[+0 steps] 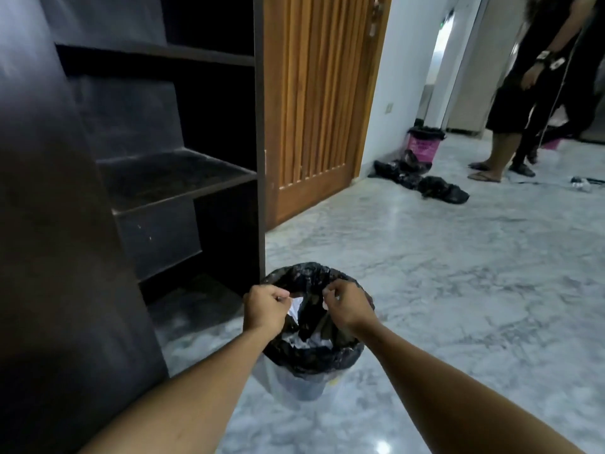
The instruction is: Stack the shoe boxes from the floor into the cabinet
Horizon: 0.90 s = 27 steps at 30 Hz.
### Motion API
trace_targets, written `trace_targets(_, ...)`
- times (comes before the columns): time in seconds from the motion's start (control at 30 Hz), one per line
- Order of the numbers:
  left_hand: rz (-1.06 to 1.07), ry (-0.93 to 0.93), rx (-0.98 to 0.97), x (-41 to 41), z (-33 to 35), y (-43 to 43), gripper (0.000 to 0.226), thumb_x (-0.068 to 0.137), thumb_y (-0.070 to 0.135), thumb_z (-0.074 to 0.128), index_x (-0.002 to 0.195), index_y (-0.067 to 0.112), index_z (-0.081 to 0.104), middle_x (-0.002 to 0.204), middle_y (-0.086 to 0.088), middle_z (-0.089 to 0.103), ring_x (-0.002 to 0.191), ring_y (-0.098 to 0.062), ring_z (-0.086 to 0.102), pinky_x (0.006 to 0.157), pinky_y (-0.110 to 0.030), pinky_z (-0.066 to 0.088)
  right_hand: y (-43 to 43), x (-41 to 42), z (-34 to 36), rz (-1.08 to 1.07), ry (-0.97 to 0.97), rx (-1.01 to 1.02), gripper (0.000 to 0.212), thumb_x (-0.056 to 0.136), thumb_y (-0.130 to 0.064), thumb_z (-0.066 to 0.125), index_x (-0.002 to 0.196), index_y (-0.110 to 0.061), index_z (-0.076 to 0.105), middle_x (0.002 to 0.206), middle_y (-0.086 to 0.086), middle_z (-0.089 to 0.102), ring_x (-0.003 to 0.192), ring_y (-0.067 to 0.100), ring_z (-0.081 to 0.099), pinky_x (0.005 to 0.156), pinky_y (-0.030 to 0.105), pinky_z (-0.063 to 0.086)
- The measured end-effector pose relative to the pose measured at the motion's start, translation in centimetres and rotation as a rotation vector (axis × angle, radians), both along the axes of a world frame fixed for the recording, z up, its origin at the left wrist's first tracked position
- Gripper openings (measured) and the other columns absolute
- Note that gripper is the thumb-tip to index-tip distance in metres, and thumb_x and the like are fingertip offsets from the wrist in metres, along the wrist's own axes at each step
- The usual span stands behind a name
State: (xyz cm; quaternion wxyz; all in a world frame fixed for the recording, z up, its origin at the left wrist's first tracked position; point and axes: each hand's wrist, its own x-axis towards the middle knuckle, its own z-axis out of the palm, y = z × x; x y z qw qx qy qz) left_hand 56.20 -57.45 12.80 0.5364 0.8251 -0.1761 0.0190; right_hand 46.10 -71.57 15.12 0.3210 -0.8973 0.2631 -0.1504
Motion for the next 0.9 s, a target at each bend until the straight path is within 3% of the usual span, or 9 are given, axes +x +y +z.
trace_targets(0.17, -0.024, 0.142, 0.071, -0.2, -4.8, -0.8, 0.018, 0.080, 0.007, 0.080, 0.097, 0.001, 0.077, 0.097, -0.013, 0.075, 0.091, -0.023, 0.071, 0.075, -0.021, 0.048, 0.1, 1.2, -5.1, -0.192, 0.087, 0.408, 0.049, 0.104, -0.031, 0.046, 0.059, -0.012, 0.040, 0.057, 0.004, 0.042, 0.052, 0.019, 0.040, 0.065, 0.033, 0.036)
trace_targets(0.23, -0.052, 0.163, 0.089, -0.3, -5.5, -1.0, 0.019, 0.080, 0.009, 0.080, 0.098, 0.002, 0.077, 0.097, -0.012, 0.075, 0.091, -0.023, 0.071, 0.077, -0.023, 0.050, 0.7, 1.3, -5.6, -0.222, 0.060, 0.499, 0.051, 0.104, -0.041, 0.042, 0.065, -0.008, 0.048, 0.065, 0.007, 0.049, 0.061, 0.023, 0.048, 0.068, 0.034, 0.038)
trace_targets(0.33, -0.094, 0.167, 0.089, -0.3, -5.7, -1.0, 0.018, 0.080, 0.011, 0.080, 0.097, 0.004, 0.077, 0.094, -0.010, 0.076, 0.086, -0.021, 0.071, 0.078, -0.025, 0.053, 1.0, 1.3, -5.1, -0.236, -0.043, 0.634, 0.063, 0.103, -0.050, 0.037, 0.103, 0.006, 0.064, 0.096, 0.017, 0.065, 0.094, 0.035, 0.063, 0.079, 0.038, 0.045)
trace_targets(0.37, -0.100, 0.156, 0.089, -0.3, -5.7, -1.0, 0.018, 0.080, 0.010, 0.080, 0.097, 0.004, 0.077, 0.094, -0.010, 0.076, 0.083, -0.019, 0.070, 0.078, -0.025, 0.054, 1.0, 1.3, -4.8, -0.235, -0.073, 0.639, 0.065, 0.104, -0.050, 0.036, 0.108, 0.008, 0.063, 0.102, 0.020, 0.065, 0.100, 0.037, 0.063, 0.078, 0.037, 0.043)
trace_targets(0.43, -0.115, 0.136, 0.090, -0.3, -5.4, -1.0, 0.019, 0.080, 0.009, 0.080, 0.098, 0.004, 0.077, 0.094, -0.010, 0.076, 0.080, -0.016, 0.068, 0.078, -0.024, 0.053, 1.0, 1.2, -4.7, -0.210, -0.112, 0.620, 0.057, 0.104, -0.048, 0.036, 0.093, 0.001, 0.061, 0.086, 0.015, 0.060, 0.082, 0.029, 0.059, 0.072, 0.034, 0.037)
trace_targets(0.6, -0.155, 0.040, 0.186, -1.0, -5.0, -0.6, 0.019, 0.082, 0.016, 0.078, 0.100, 0.012, 0.075, 0.103, -0.003, 0.073, 0.097, -0.015, 0.067, 0.089, -0.028, 0.055, 1.4, 0.7, -5.2, -0.142, -0.052, 0.407, 0.048, 0.103, -0.034, 0.048, 0.061, -0.011, 0.047, 0.056, 0.003, 0.046, 0.055, 0.019, 0.043, 0.061, 0.032, 0.033)
trace_targets(0.7, -0.146, -0.044, 0.227, -1.3, -5.4, 0.2, 0.017, 0.082, 0.019, 0.078, 0.098, 0.014, 0.075, 0.103, 0.000, 0.070, 0.097, -0.015, 0.066, 0.084, -0.024, 0.052, 2.2, 0.1, -6.0, -0.044, 0.046, 0.276, 0.035, 0.101, -0.031, 0.052, 0.088, -0.003, 0.069, 0.077, 0.009, 0.067, 0.071, 0.021, 0.060, 0.063, 0.028, 0.041)
trace_targets(0.77, -0.146, -0.063, 0.254, -1.1, -5.4, 0.7, 0.017, 0.081, 0.019, 0.079, 0.096, 0.014, 0.074, 0.101, 0.000, 0.068, 0.094, -0.014, 0.065, 0.080, -0.021, 0.050, 2.9, 0.1, -6.0, -0.005, 0.102, 0.256, 0.031, 0.101, -0.030, 0.051, 0.101, -0.005, 0.070, 0.086, 0.009, 0.068, 0.074, 0.018, 0.060, 0.058, 0.026, 0.042)
trace_targets(0.9, -0.153, -0.136, 0.221, -0.8, -1.9, 2.5, 0.014, 0.079, 0.017, 0.080, 0.092, 0.014, 0.075, 0.097, 0.001, 0.068, 0.089, -0.014, 0.064, 0.078, -0.021, 0.051, 4.0, -0.2, -3.1, 0.065, 0.081, 0.184, 0.035, 0.102, -0.029, 0.050, 0.097, 0.000, 0.069, 0.091, 0.016, 0.071, 0.078, 0.024, 0.062, 0.065, 0.030, 0.045)
